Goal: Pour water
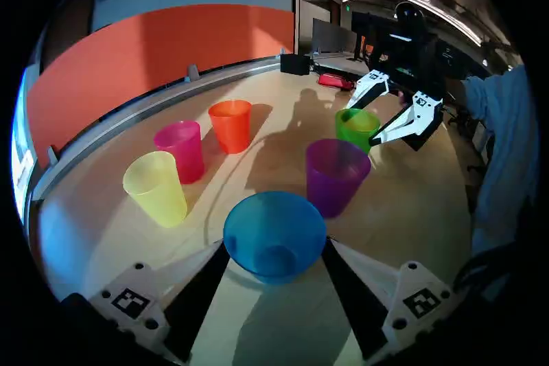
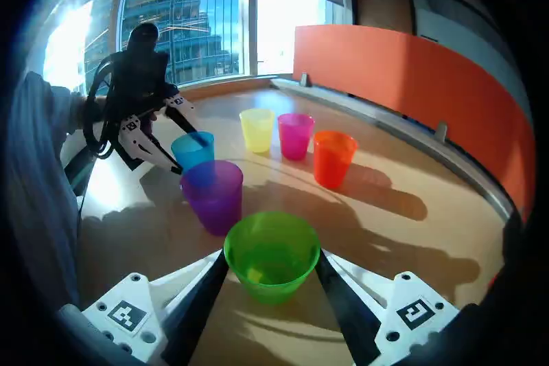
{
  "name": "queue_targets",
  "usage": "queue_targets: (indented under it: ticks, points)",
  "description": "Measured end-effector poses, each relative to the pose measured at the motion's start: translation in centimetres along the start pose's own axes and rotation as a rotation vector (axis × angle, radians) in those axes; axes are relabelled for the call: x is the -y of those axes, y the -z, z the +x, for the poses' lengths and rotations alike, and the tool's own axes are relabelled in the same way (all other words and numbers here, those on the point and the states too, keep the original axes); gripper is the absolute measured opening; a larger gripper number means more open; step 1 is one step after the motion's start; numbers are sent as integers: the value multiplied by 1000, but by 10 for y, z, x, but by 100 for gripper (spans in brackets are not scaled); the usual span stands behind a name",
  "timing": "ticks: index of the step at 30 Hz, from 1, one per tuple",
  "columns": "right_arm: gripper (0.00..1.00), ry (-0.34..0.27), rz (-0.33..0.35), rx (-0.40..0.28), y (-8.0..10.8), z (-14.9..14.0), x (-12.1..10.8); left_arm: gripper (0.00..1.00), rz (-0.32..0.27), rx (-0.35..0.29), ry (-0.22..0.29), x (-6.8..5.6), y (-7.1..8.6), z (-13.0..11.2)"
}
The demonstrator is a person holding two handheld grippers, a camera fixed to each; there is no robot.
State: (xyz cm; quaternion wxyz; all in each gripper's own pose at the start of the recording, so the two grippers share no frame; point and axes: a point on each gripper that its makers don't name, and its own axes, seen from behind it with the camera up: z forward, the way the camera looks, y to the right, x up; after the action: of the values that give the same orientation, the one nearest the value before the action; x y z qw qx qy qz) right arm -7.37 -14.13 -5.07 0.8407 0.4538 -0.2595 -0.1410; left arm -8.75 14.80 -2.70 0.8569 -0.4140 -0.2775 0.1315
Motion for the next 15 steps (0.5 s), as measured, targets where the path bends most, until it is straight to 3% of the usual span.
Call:
queue_targets:
  ticks: [15]
  points:
    - [93,-22,-14,-15,4,-7,1,97,6,24,15,-4,2,-10]
